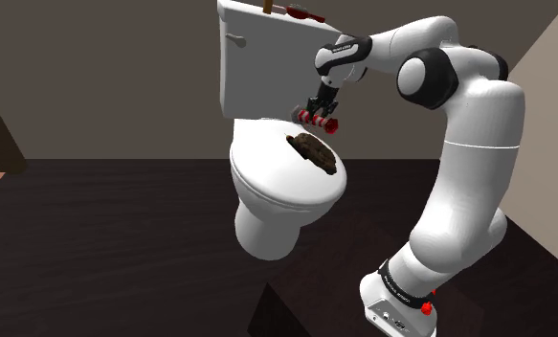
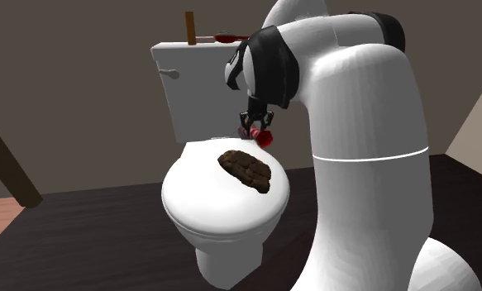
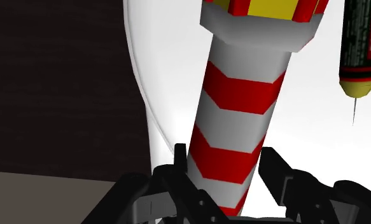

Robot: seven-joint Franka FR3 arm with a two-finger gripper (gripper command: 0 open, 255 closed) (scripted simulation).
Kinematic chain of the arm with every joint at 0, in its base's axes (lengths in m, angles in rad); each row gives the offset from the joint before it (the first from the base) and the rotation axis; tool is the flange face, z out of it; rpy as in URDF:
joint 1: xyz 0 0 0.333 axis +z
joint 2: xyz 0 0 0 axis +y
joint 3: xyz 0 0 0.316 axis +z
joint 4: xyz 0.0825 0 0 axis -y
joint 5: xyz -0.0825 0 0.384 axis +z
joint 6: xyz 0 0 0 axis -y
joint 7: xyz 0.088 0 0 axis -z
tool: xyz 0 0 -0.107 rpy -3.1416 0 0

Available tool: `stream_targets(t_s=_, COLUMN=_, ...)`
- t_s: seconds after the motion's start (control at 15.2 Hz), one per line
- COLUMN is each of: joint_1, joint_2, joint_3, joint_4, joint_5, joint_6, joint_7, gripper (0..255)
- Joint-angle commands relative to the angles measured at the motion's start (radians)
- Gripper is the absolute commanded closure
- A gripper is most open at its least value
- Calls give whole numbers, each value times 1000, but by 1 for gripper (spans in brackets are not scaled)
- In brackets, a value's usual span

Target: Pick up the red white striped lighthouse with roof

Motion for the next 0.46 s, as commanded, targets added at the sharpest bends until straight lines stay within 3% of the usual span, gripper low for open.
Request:
stream_targets(t_s=0.0, joint_1=0, joint_2=-11, joint_3=-2, joint_4=13, joint_5=-4, joint_6=-23, joint_7=3, gripper=255)
stream_targets(t_s=0.4, joint_1=1, joint_2=-28, joint_3=-6, joint_4=44, joint_5=-11, joint_6=-71, joint_7=9, gripper=255)
